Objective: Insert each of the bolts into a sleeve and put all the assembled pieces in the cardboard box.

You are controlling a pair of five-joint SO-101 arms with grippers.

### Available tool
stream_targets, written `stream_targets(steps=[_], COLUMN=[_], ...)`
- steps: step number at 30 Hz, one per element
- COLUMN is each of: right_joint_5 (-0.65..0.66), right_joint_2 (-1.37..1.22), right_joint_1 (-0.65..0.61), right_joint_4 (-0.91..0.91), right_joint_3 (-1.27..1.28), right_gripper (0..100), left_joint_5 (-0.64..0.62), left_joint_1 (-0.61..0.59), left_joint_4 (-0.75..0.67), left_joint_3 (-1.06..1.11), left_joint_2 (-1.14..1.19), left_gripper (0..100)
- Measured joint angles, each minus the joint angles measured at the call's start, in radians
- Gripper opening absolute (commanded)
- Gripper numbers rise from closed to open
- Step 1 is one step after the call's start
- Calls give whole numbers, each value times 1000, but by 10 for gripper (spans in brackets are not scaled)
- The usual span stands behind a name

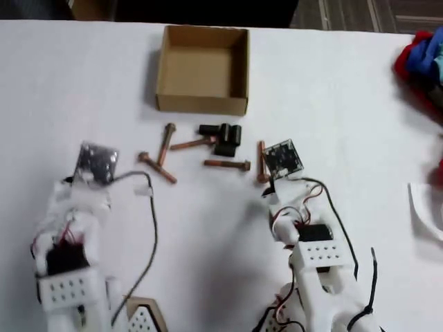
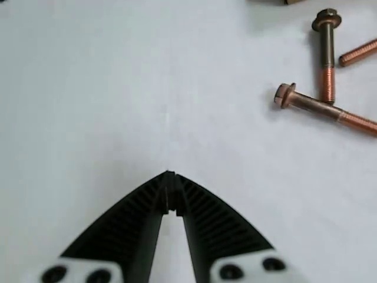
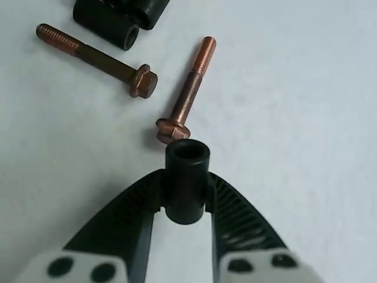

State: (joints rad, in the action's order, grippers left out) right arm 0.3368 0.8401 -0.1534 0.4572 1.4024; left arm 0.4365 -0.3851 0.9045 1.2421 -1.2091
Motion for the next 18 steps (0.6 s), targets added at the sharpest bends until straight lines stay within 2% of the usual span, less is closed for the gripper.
stream_targets(steps=[7,9,11,14,16,18], right_joint_5=[0,0,0,0,0,0], right_joint_2=[0,0,0,0,0,0], right_joint_1=[0,0,0,0,0,0], right_joint_4=[0,0,0,0,0,0], right_joint_3=[0,0,0,0,0,0], right_gripper=[20,20,20,20,20,20], left_joint_5=[-52,-112,-241,-516,-701,-813], left_joint_1=[46,77,101,133,149,167], left_joint_4=[278,359,445,578,632,654], left_joint_3=[-528,-667,-793,-971,-1080,-1188], left_joint_2=[746,930,1089,1275,1378,1462], left_gripper=[30,30,28,27,27,27])
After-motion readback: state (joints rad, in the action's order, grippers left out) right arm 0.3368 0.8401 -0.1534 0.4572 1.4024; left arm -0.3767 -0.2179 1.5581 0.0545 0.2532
